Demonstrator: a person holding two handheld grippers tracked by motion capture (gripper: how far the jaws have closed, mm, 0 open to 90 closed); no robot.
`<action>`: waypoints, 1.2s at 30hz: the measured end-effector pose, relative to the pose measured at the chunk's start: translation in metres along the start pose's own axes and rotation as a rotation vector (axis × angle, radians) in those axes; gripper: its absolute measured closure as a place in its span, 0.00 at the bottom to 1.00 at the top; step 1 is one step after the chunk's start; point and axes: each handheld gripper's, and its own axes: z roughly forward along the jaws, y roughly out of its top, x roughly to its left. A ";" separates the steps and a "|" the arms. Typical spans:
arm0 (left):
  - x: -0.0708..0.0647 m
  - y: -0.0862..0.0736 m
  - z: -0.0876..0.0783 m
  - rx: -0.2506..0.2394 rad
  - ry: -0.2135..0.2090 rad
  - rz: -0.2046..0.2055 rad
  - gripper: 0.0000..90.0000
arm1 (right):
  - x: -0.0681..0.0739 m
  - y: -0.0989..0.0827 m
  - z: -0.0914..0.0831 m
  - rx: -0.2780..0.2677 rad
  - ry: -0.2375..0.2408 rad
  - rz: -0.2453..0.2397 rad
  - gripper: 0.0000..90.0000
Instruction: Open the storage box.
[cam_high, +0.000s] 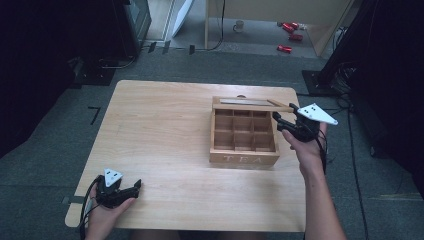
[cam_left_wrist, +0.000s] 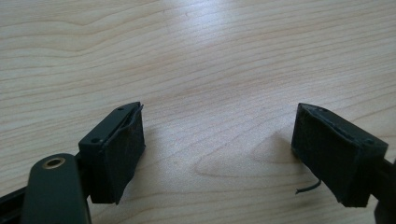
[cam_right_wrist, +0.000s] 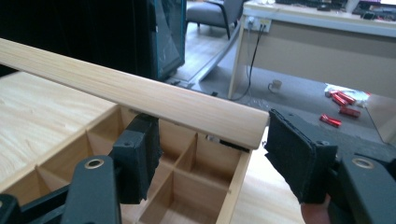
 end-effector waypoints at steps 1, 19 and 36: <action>0.000 0.000 0.000 0.001 0.000 0.001 0.20 | -0.002 0.001 0.002 -0.005 0.003 0.002 0.40; 0.001 0.000 0.000 0.001 -0.005 0.002 0.20 | -0.029 0.018 0.031 -0.111 0.074 0.016 0.51; 0.001 0.001 0.001 0.004 -0.006 0.007 0.20 | -0.059 0.036 0.082 -0.083 0.193 0.026 0.49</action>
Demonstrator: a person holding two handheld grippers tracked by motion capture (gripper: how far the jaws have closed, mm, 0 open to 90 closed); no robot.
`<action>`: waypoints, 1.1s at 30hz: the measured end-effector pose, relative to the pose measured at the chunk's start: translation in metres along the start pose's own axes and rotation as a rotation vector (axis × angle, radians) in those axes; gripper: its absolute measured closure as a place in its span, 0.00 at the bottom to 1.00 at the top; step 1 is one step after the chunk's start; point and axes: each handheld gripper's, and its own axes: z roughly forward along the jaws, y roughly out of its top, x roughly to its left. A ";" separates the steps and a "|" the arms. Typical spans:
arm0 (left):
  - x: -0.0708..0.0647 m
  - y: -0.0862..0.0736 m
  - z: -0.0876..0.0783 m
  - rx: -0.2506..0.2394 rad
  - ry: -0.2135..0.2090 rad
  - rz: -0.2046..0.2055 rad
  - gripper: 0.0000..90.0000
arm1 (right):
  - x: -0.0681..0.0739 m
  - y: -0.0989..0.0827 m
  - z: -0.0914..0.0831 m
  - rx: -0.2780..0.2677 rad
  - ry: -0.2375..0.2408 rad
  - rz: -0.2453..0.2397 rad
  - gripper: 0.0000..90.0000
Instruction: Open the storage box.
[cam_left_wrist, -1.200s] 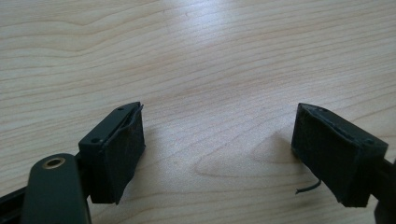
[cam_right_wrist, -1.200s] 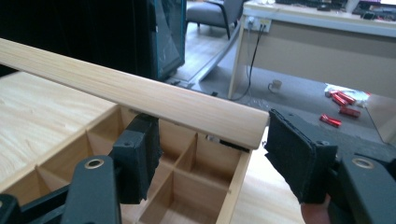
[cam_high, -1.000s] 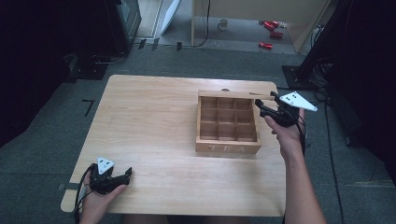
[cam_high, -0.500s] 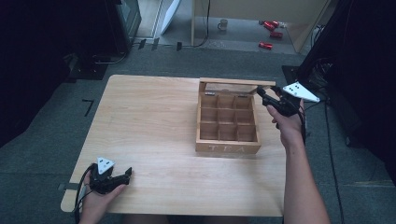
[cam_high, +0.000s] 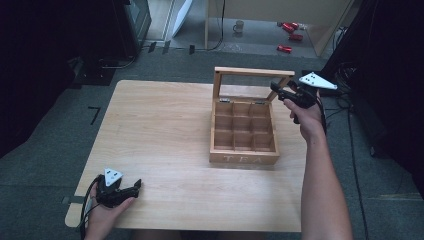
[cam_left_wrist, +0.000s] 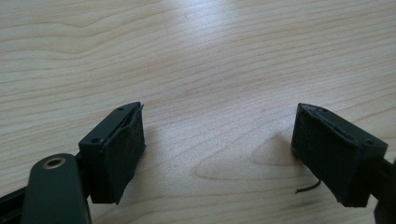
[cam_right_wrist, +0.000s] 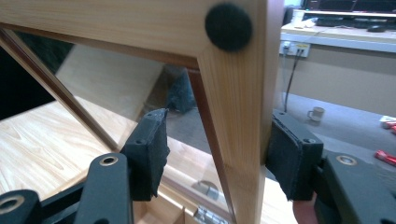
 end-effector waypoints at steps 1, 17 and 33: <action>0.000 0.000 0.000 0.000 0.001 0.000 0.20 | -0.002 0.000 0.001 -0.003 0.003 0.006 0.50; -0.001 0.000 0.000 0.000 0.004 -0.002 0.20 | -0.015 0.012 0.013 0.034 -0.029 -0.025 0.75; 0.000 0.000 0.001 -0.002 0.005 -0.002 0.20 | -0.014 0.019 0.037 0.044 -0.174 0.103 0.75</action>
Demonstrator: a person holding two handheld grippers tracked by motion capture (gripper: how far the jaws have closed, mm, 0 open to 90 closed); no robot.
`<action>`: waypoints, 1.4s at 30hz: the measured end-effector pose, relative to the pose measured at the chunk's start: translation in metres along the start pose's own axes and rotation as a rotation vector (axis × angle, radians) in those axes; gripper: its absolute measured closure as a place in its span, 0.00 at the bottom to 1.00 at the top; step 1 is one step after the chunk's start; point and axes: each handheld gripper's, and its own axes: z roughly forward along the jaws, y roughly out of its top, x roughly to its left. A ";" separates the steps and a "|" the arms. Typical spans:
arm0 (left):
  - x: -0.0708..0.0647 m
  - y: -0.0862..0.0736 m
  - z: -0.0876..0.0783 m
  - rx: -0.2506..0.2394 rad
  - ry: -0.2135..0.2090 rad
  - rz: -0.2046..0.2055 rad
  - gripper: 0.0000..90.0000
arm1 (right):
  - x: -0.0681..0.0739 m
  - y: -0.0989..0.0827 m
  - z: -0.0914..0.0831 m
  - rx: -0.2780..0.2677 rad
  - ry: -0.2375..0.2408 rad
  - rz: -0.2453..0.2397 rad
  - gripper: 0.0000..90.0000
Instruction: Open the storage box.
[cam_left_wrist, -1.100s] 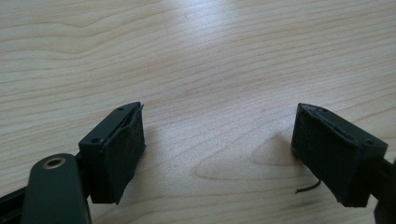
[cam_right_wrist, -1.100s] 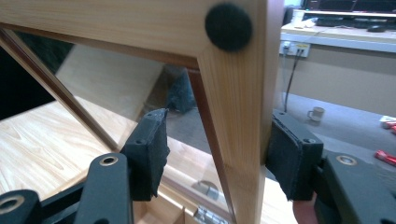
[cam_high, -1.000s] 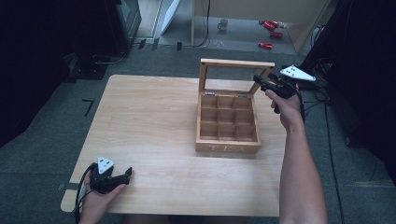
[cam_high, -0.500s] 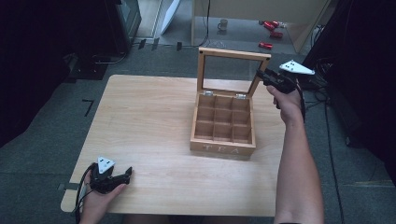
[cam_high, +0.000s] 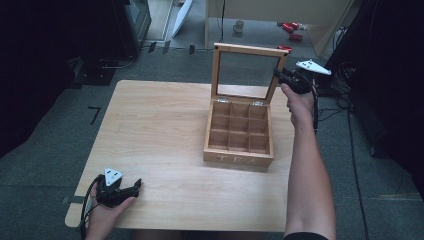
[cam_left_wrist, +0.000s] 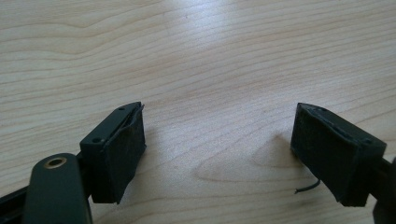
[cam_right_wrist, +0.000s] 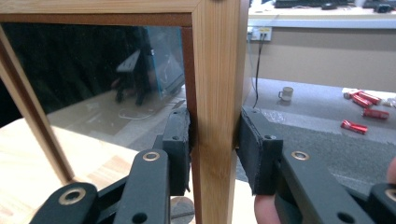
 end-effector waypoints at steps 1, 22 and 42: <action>0.000 0.000 0.000 0.000 0.000 0.000 0.20 | 0.000 0.001 0.002 0.003 -0.009 0.005 0.75; -0.001 0.000 0.000 -0.005 -0.003 -0.002 0.22 | 0.003 0.001 0.036 -0.013 -0.148 0.107 0.74; -0.001 0.000 -0.001 -0.002 -0.006 0.006 0.23 | 0.018 -0.025 -0.027 0.003 -0.108 0.041 0.25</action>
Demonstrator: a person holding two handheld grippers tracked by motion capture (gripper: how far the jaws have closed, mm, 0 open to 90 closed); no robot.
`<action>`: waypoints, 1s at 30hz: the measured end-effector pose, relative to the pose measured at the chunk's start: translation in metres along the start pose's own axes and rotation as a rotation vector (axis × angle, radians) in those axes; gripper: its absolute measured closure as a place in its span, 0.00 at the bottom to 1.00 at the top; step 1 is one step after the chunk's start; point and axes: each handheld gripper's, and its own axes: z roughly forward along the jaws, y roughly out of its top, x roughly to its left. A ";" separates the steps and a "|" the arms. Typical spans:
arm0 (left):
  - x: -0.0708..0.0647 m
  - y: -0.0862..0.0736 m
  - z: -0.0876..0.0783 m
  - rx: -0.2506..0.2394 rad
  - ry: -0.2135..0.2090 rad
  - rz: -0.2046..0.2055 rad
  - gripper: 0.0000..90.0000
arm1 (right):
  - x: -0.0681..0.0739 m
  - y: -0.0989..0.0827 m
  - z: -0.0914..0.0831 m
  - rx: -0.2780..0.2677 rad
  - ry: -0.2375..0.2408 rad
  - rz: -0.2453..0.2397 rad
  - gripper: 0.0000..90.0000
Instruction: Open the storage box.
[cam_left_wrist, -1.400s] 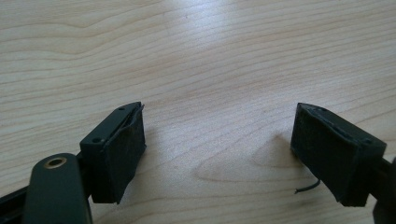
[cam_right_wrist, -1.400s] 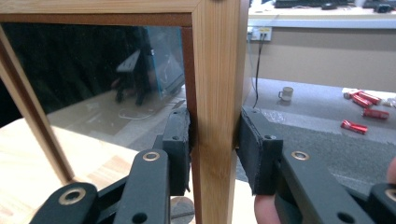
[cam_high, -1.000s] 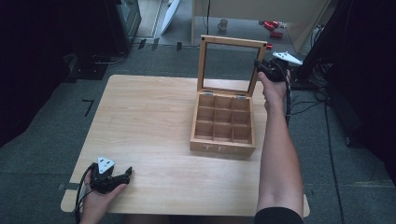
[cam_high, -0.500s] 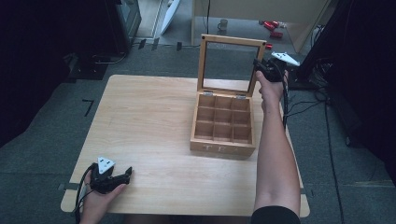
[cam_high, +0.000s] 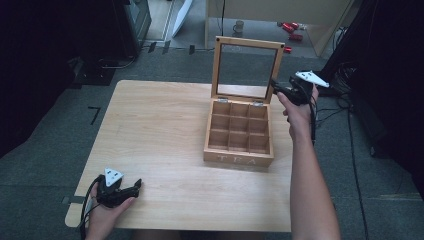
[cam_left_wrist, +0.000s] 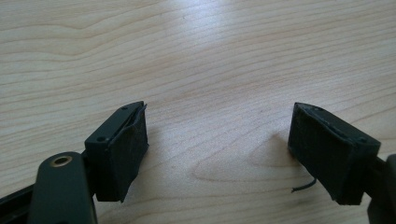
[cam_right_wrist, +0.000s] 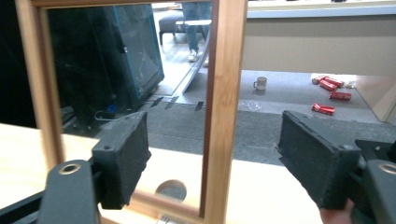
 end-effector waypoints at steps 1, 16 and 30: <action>0.000 0.000 0.000 0.000 0.000 0.000 0.23 | 0.002 -0.002 -0.006 0.003 0.006 -0.004 0.24; 0.000 0.000 0.000 0.002 -0.004 0.004 0.22 | 0.015 -0.065 -0.087 0.077 0.091 -0.011 0.17; -0.001 0.000 0.000 0.002 -0.014 0.013 0.20 | 0.023 -0.119 -0.146 0.120 0.096 -0.083 0.16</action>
